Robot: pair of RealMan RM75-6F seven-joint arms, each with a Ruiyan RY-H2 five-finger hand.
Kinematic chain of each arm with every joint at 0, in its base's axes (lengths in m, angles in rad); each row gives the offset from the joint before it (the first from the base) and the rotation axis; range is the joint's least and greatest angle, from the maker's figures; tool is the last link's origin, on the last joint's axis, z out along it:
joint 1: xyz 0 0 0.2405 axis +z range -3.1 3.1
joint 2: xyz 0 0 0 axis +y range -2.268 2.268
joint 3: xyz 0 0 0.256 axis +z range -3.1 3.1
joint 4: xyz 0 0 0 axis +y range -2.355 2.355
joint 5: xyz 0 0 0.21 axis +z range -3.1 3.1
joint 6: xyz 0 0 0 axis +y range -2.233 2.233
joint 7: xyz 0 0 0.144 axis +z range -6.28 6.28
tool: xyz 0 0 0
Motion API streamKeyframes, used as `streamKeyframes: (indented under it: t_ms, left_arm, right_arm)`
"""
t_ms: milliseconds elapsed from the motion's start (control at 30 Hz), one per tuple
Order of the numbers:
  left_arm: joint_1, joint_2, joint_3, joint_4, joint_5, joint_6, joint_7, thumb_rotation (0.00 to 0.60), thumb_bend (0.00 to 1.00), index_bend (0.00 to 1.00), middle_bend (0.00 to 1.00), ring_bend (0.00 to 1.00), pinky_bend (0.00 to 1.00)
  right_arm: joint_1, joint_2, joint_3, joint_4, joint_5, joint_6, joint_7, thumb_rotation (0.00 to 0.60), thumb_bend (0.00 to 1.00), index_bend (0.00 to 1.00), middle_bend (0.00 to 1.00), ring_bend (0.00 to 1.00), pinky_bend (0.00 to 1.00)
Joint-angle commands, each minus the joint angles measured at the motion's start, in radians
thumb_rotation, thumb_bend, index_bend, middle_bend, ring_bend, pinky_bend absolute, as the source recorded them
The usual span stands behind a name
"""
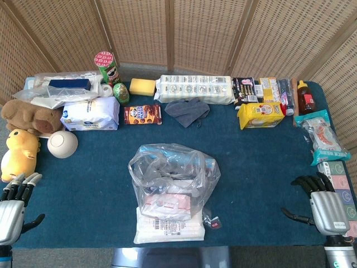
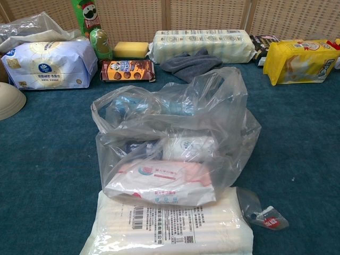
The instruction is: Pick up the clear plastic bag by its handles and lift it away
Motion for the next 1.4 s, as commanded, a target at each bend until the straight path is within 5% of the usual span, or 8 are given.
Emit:
streamKeyframes:
  t_ms: [33, 867, 933, 1100, 1400]
  left_arm:
    - [-0.001, -0.002, 0.000, -0.002, -0.002, -0.004, 0.003, 0.600, 0.07, 0.08, 0.14, 0.03, 0.10]
    - [-0.022, 0.011, -0.007, -0.043, 0.018, -0.018, 0.041, 0.600, 0.07, 0.08, 0.14, 0.03, 0.10]
    - [-0.032, 0.022, -0.004, -0.048, 0.031, -0.032, 0.054, 0.600, 0.07, 0.08, 0.14, 0.03, 0.10]
    - [-0.051, 0.058, 0.001, -0.086, 0.044, -0.063, 0.094, 0.600, 0.07, 0.08, 0.14, 0.03, 0.10]
    - [-0.079, 0.089, -0.027, -0.136, 0.038, -0.077, 0.122, 0.600, 0.07, 0.08, 0.14, 0.03, 0.10]
  right_arm:
    - [0.002, -0.001, 0.001, 0.003, 0.004, -0.004, 0.002, 0.411, 0.15, 0.35, 0.31, 0.23, 0.10]
    - [0.032, 0.001, 0.002, 0.013, -0.015, -0.041, 0.082, 0.411, 0.14, 0.30, 0.31, 0.25, 0.12]
    - [0.050, 0.013, -0.001, 0.002, -0.023, -0.072, 0.116, 0.385, 0.13, 0.26, 0.31, 0.24, 0.12]
    - [0.114, 0.045, -0.008, -0.038, -0.055, -0.169, 0.257, 0.197, 0.11, 0.24, 0.25, 0.18, 0.07]
    - [0.264, 0.057, 0.013, -0.096, -0.071, -0.365, 0.339, 0.182, 0.10, 0.23, 0.22, 0.14, 0.03]
